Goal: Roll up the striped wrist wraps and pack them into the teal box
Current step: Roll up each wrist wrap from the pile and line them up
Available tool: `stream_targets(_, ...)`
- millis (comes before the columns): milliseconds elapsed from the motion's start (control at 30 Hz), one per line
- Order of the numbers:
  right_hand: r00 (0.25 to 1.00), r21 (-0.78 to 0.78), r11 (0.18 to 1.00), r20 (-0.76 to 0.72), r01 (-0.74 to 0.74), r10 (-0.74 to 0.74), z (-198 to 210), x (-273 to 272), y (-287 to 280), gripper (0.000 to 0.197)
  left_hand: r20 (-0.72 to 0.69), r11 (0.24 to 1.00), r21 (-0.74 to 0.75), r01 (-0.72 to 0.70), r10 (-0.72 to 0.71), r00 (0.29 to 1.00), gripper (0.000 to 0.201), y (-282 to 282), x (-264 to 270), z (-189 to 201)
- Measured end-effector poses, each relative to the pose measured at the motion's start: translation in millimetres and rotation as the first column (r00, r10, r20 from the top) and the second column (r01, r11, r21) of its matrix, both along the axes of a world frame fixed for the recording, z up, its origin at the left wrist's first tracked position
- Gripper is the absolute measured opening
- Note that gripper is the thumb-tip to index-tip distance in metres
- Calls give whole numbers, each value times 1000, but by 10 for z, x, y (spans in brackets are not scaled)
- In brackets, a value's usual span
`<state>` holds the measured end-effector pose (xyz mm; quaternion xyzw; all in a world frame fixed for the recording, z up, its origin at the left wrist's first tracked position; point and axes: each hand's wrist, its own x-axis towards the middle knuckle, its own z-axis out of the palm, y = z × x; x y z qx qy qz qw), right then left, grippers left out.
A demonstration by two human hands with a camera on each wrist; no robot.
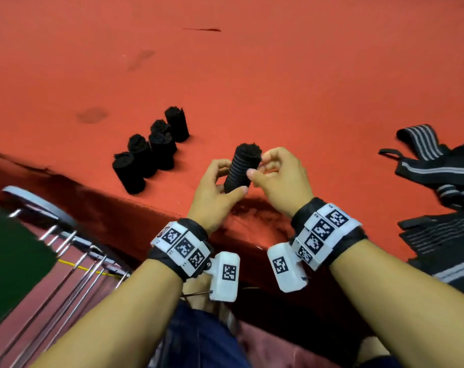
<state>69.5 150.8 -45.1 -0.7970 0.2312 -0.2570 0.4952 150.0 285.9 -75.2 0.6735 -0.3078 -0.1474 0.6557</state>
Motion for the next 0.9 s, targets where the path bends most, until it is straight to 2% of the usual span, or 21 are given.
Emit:
stream_targets(67,997,16,997,23,-73,72,39,253,155,25,0,998,0,-57,57,998,50,202,160,64)
stream_targets(167,982,30,982,31,-188,187,20,575,364,35,3,989,61,-136,136,991,48,506,368,72)
stream_targets(267,961,26,961,26,-276,276,-46,826,563,45,51,957,183,-223,217,975,47,742,545,-19)
stream_targets(367,948,27,948,28,-317,316,-122,1007,697,55,-21,961,139,-238,243,970,51,817,660,-54)
stream_targets(500,961,44,960,31,-277,276,-192,1230,617,58,-75,970,125,-210,220,973,57,660,822,-37)
stream_targets(600,974,78,971,33,-228,226,-180,1380,420,53,-66,969,156,-192,204,977,65,386,978,-10)
stream_targets(733,981,96,976,18,-196,195,-107,1611,90,56,-64,968,172,-183,196,978,71,-12,1183,102)
stream_targets(833,977,94,974,-35,-205,209,-64,1798,-135,61,-55,965,201,-167,182,982,69,-234,1348,154)
stream_targets(900,967,100,969,-95,-225,235,-56,1908,-244,64,-49,959,225,-174,190,981,76,-339,1438,172)
